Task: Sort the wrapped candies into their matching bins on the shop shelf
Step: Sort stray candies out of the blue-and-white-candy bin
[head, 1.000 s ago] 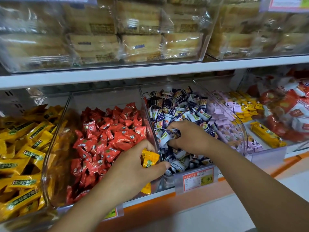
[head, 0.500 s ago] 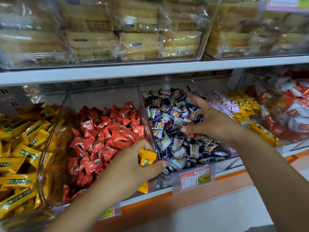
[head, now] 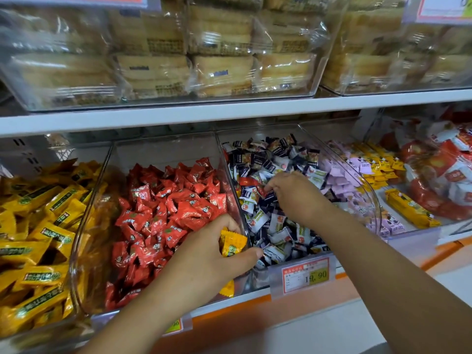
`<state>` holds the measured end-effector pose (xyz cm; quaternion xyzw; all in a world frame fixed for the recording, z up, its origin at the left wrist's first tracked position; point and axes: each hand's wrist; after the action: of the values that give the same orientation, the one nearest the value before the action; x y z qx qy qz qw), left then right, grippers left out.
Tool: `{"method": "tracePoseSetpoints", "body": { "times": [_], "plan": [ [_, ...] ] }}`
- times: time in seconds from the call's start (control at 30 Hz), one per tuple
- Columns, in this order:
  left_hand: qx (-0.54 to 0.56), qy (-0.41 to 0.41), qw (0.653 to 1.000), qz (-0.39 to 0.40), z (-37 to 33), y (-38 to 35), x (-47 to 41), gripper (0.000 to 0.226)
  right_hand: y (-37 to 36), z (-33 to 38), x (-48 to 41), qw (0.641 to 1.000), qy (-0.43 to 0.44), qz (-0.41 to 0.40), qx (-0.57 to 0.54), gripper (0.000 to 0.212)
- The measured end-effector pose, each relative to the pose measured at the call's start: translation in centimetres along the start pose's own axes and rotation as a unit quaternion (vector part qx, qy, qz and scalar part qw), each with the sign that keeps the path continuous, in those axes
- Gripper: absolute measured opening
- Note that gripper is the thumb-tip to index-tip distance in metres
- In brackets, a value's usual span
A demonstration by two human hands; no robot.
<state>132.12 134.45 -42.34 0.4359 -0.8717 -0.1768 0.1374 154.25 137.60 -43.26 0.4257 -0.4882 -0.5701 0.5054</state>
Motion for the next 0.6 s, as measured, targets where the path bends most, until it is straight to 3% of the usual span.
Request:
{"method": "tracePoseSetpoints", "body": {
  "times": [0.13,0.33,0.47,0.6],
  "plan": [
    [0.003,0.007,1.0,0.003,-0.3,0.1,0.0,0.031,-0.1,-0.9,-0.8,0.999,-0.009,0.011,-0.047,0.033],
    [0.003,0.018,1.0,0.003,-0.7,0.1,0.0,0.034,-1.0,-0.7,-1.0,0.999,-0.006,0.036,-0.015,0.052],
    [0.0,0.018,1.0,0.001,-0.6,0.0,0.1,0.033,-1.0,-0.2,-0.5,0.999,0.006,-0.023,-0.028,0.029],
    [0.005,0.01,1.0,0.002,-0.3,0.0,0.0,0.032,0.1,-0.4,-0.1,0.992,-0.011,-0.01,-0.129,0.018]
  ]
}}
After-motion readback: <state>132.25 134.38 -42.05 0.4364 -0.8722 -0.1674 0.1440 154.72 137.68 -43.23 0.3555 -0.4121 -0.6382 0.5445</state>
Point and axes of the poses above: each hand's wrist, its own x-axis away from the middle knuckle, its own y-axis out of the back of the hand, z = x × y, and after that the axes turned 4 degrees about x, right-handed
